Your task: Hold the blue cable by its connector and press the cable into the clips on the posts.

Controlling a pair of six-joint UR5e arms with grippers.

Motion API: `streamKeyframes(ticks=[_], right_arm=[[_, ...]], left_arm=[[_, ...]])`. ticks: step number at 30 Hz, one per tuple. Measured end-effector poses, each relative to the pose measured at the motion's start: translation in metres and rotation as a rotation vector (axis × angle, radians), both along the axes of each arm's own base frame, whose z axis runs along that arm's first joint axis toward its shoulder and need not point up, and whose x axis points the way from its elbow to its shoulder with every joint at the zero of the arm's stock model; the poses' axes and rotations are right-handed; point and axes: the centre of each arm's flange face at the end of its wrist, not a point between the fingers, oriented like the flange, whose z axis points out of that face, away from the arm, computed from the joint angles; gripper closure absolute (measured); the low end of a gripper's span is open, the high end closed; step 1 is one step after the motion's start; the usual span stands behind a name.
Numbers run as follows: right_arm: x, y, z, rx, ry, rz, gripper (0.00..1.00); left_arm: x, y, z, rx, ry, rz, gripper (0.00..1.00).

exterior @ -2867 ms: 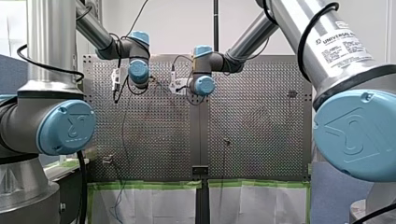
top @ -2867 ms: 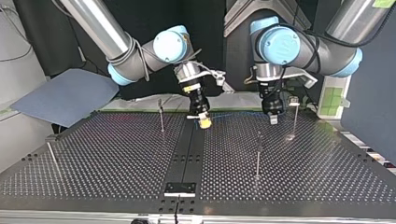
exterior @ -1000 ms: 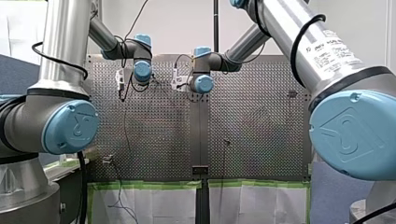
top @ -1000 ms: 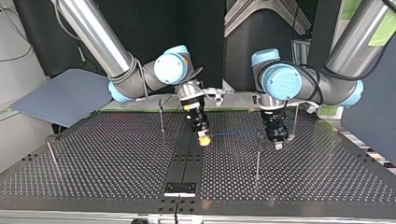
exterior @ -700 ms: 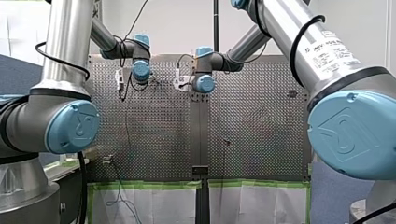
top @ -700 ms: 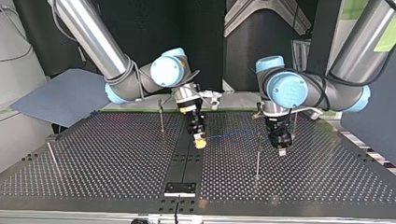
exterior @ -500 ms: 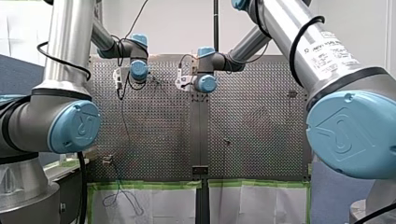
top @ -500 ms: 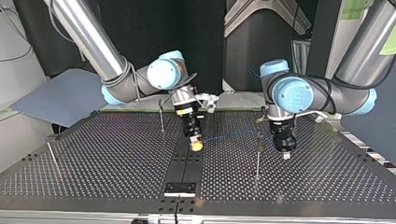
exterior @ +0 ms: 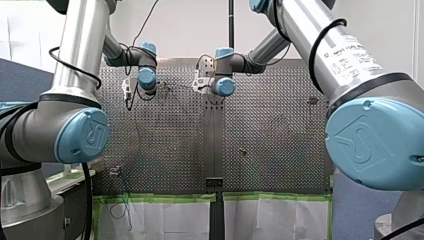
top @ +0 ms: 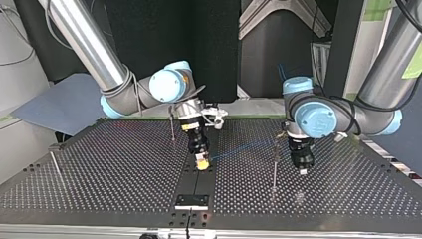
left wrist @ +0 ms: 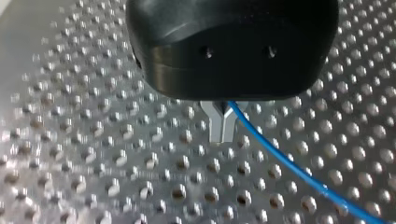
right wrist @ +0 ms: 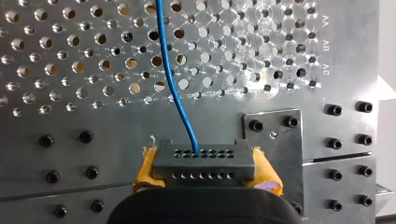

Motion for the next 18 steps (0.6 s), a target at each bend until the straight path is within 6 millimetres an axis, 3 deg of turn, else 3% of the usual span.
streamKeyframes(ticks=[8,18], right_arm=[[-0.003,-0.017,-0.021,0.022,0.016,-0.036,1.0],[-0.011,-0.049,-0.025,0.024,0.002,-0.116,1.0]], left_arm=[[0.005,0.007,-0.002,-0.001,0.006,-0.015,1.0],[0.01,0.005,0.003,-0.005,0.006,-0.047,1.0]])
